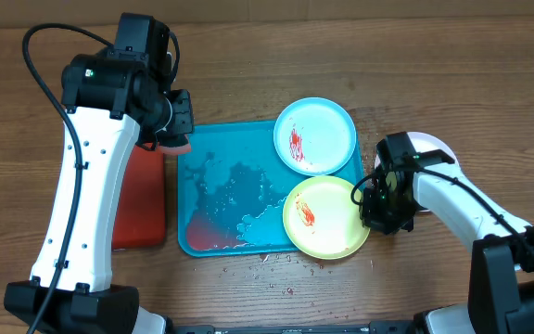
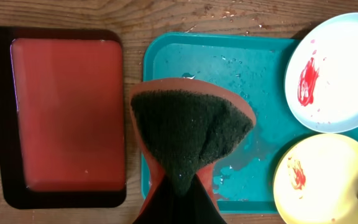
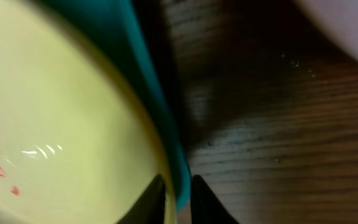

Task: Clean dirty plates on tray and stack at the side

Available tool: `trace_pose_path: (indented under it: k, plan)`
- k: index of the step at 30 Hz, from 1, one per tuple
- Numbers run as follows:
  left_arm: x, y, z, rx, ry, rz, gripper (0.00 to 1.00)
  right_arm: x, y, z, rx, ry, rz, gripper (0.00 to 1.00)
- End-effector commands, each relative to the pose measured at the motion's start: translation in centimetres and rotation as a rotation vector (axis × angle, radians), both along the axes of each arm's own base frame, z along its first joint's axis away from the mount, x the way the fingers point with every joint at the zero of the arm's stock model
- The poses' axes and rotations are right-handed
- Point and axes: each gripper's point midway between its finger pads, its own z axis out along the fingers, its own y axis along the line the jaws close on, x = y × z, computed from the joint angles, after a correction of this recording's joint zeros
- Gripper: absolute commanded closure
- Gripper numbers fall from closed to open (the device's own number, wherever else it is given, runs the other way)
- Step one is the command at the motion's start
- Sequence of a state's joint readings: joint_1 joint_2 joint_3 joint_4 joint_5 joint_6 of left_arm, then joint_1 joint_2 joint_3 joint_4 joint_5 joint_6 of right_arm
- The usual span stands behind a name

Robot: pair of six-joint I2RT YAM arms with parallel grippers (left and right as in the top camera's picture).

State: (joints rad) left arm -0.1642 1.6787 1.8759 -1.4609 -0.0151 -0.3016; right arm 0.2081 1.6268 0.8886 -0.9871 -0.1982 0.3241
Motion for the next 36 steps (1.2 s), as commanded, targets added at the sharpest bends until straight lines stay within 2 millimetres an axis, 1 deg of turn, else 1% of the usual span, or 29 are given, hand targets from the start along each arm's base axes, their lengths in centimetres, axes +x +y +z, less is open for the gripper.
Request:
trace_pose_path:
  k: [1,8,11,13,15,17,18,21,23,25,28,29,30,31,32,34,36]
  plan:
    - [0.1,0.2,-0.1,0.012,-0.003,0.022,0.96,0.0,0.1,0.1,-0.006,-0.013,-0.014,0.96]
    - [0.3,0.2,0.0,0.011,-0.009,0.018,0.96,-0.8,-0.1,0.6,-0.016,0.029,-0.012,0.96]
    - [0.3,0.2,0.0,0.011,-0.009,0.018,0.96,-0.9,0.0,1.5,-0.019,0.043,-0.010,0.96]
    - [0.3,0.2,0.0,0.011,-0.009,0.018,0.96,-0.8,0.4,2.5,-0.013,0.035,0.004,0.96]
    - [0.3,0.2,0.0,0.011,-0.009,0.018,0.96,-0.3,1.6,3.5,0.010,0.009,0.025,0.96]
    - [0.3,0.2,0.0,0.011,-0.009,0.019,0.96,0.3,3.3,4.4,0.019,-0.032,0.030,0.96]
    - [0.3,0.2,0.0,0.011,-0.009,0.019,0.96,0.8,4.5,4.6,0.028,-0.062,0.034,0.96]
    - [0.3,0.2,0.0,0.010,-0.010,0.019,0.96,1.7,8.0,4.8,0.060,-0.134,0.011,0.96]
    - [0.3,0.2,0.0,0.010,-0.010,0.019,0.96,2.5,10.6,5.0,0.068,-0.200,-0.060,0.96]
    - [0.2,0.2,0.0,0.011,-0.008,0.019,0.96,3.3,12.3,5.2,0.061,-0.266,-0.127,0.96]
    - [0.1,0.2,-0.1,0.012,-0.001,0.019,0.96,4.3,15.0,5.3,0.064,-0.374,-0.179,0.96]
    - [0.1,0.2,-0.1,0.012,0.000,0.019,0.96,4.4,16.2,5.0,0.077,-0.393,-0.186,0.96]
    - [0.1,0.2,-0.1,0.012,0.000,0.019,0.95,4.4,16.5,4.9,0.079,-0.395,-0.183,0.96]
    - [0.1,0.2,-0.1,0.012,0.000,0.019,0.96,4.5,17.1,4.5,0.086,-0.401,-0.172,0.96]
    - [0.1,0.2,-0.1,0.012,0.000,0.019,0.96,4.5,17.4,4.1,0.087,-0.400,-0.168,0.96]
    - [0.1,0.2,-0.1,0.012,-0.001,0.018,0.96,4.6,17.7,2.6,0.072,-0.376,-0.183,0.96]
    - [0.1,0.2,-0.1,0.012,-0.001,0.019,0.96,4.3,18.1,1.1,0.073,-0.332,-0.173,0.96]
